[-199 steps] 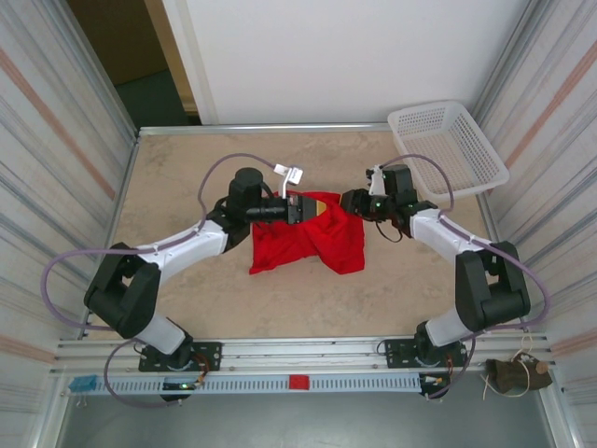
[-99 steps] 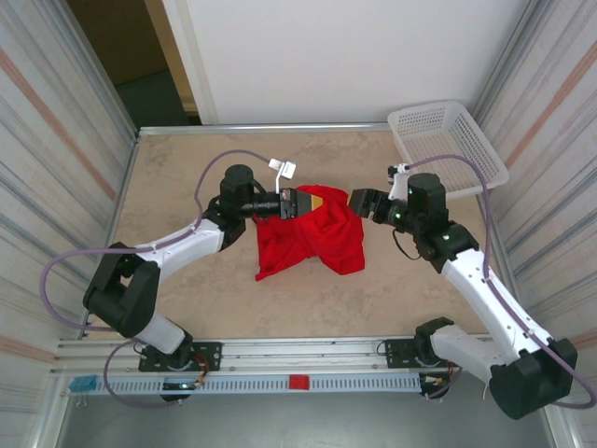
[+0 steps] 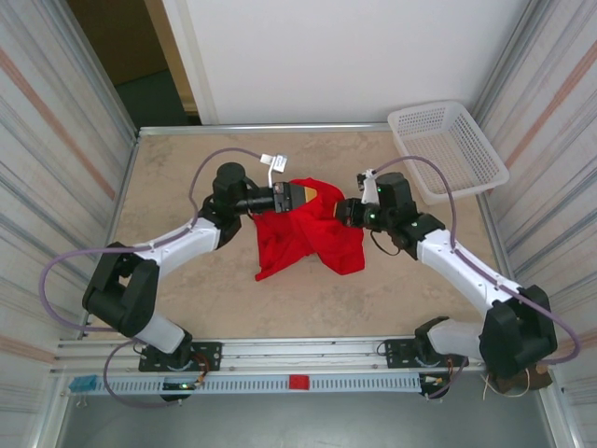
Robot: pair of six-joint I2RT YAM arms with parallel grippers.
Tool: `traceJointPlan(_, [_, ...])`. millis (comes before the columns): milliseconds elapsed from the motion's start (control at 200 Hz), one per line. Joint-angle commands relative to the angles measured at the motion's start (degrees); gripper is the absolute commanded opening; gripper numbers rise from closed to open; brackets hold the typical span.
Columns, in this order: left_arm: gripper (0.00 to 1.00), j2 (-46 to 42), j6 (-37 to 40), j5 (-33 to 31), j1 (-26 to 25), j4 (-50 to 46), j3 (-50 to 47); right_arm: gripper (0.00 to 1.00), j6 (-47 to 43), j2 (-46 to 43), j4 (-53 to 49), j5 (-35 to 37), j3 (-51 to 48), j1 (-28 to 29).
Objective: Fold the inside-out t-shirt
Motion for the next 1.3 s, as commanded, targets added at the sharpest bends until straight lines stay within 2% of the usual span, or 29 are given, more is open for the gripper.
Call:
traceJointPlan(0, [0.0, 0.9, -3.1, -1.3, 2.8, 7.0, -3.0, 0.0, 3.0, -6.4, 13.3, -14.1, -3.5, -4.0])
traceJointPlan(75, [0.0, 3.4, -7.4, -0.4, 4.1, 13.4, -4.2, 0.0, 7.3, -7.9, 21.1, -21.4, -5.5, -5.9])
traceJointPlan(185, [0.01, 6.3, -11.1, 0.4, 4.9, 18.7, -3.9, 0.0, 11.3, -8.0, 26.8, -25.7, -5.8, -6.0])
traceJointPlan(240, [0.13, 6.8, -11.1, 0.7, 4.8, 18.2, -3.4, 0.0, 12.6, -7.6, 28.6, -26.5, -5.8, -5.8])
traceJointPlan(306, [0.34, 6.4, -10.3, 0.6, 4.9, 16.4, -3.1, 0.0, 12.7, -7.3, 29.0, -25.8, -5.8, -5.5])
traceJointPlan(416, [0.52, 1.9, -4.8, -1.7, 4.9, 8.4, -3.7, 0.0, 12.3, -6.3, 28.6, -25.7, -6.0, -5.8])
traceJointPlan(541, [0.59, -8.3, 7.2, -11.4, 3.9, -10.2, -4.3, 0.0, 12.0, -5.6, 28.5, -25.5, -6.4, -5.8])
traceJointPlan(636, [0.58, -13.3, 15.9, -18.1, 0.7, -22.5, -2.0, 0.0, 11.7, -5.2, 28.3, -24.9, -6.7, -5.8])
traceJointPlan(731, [0.57, -13.4, 20.5, -18.9, -2.7, -27.6, 0.6, 0.0, 11.7, -4.7, 28.3, -24.6, -6.8, -5.8])
traceJointPlan(902, [0.56, -8.1, 23.3, -18.4, -7.4, -28.9, 4.4, 0.0, 11.7, -4.6, 27.9, -24.0, -6.9, -5.8])
traceJointPlan(1067, [0.54, -1.5, 24.1, -19.7, -8.5, -28.8, 7.4, 0.0, 11.8, -5.0, 27.0, -23.5, -6.9, -5.8])
traceJointPlan(1092, [0.49, -0.6, 24.0, -19.8, -8.5, -28.5, 7.6, 0.0, 11.8, -5.1, 26.9, -23.5, -6.8, -5.7])
traceJointPlan(1147, [0.29, 1.2, 24.3, -19.5, -8.5, -28.0, 8.2, 0.0, 11.6, -5.1, 26.7, -23.4, -6.9, -5.8])
traceJointPlan(1252, [0.0, 3.3, 24.2, -17.2, -8.3, -27.3, 9.5, 0.0, 10.9, -4.7, 25.8, -23.0, -7.1, -5.9])
traceJointPlan(1298, [0.0, 3.3, 23.9, -16.0, -8.2, -26.7, 9.5, 0.0, 10.4, -4.3, 25.2, -22.7, -7.1, -6.2])
